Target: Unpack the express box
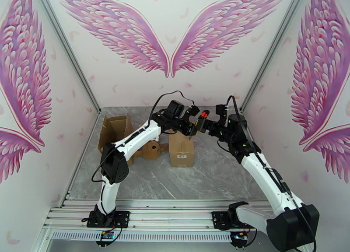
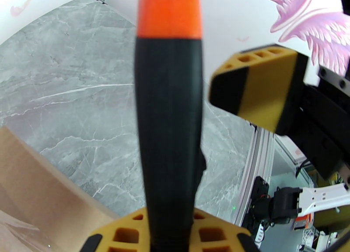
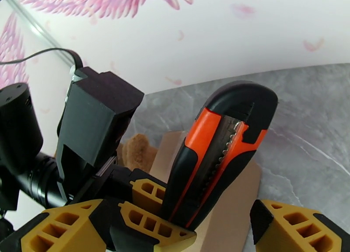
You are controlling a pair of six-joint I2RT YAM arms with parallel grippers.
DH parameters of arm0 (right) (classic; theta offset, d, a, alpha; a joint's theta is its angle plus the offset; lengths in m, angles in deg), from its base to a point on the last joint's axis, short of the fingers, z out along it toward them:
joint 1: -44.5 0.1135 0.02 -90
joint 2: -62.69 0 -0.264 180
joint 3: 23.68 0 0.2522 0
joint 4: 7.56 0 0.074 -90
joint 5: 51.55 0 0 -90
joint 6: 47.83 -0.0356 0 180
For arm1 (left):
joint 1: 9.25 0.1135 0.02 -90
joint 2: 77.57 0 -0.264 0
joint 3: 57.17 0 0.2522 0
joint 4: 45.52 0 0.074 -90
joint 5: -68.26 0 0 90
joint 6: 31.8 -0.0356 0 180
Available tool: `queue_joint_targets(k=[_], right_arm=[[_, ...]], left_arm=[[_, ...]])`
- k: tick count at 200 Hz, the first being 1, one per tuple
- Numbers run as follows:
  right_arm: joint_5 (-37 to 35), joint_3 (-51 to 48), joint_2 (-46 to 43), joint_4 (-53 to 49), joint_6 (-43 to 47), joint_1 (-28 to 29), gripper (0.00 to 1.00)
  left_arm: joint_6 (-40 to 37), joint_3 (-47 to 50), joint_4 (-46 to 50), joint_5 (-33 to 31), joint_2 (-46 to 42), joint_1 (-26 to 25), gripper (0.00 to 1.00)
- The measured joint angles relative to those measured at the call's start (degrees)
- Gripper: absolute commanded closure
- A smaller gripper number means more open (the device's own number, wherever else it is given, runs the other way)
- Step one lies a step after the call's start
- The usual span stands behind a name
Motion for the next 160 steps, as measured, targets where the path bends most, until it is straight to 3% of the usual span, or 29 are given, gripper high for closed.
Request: queue_joint_targets(k=[44,75,160], right_arm=[[15.6,-4.0,1.3,13.0,-2.4,-5.5,0.22],[25.1,-4.4,3.7,23.5,-6.3,-6.1,0.25],[34.9,-6.7,5.7,42.1,-15.4,-6.1,0.39]], left_arm=[[-4.8,-3.9,4.3,2.4,-0.5,0.6,0.87],[-6.3,-4.3,5.8,5.6,-2.1,1.2,0.88],[-9.1,-8.3,11.0,11.1,-2.9,0.9,0.88]])
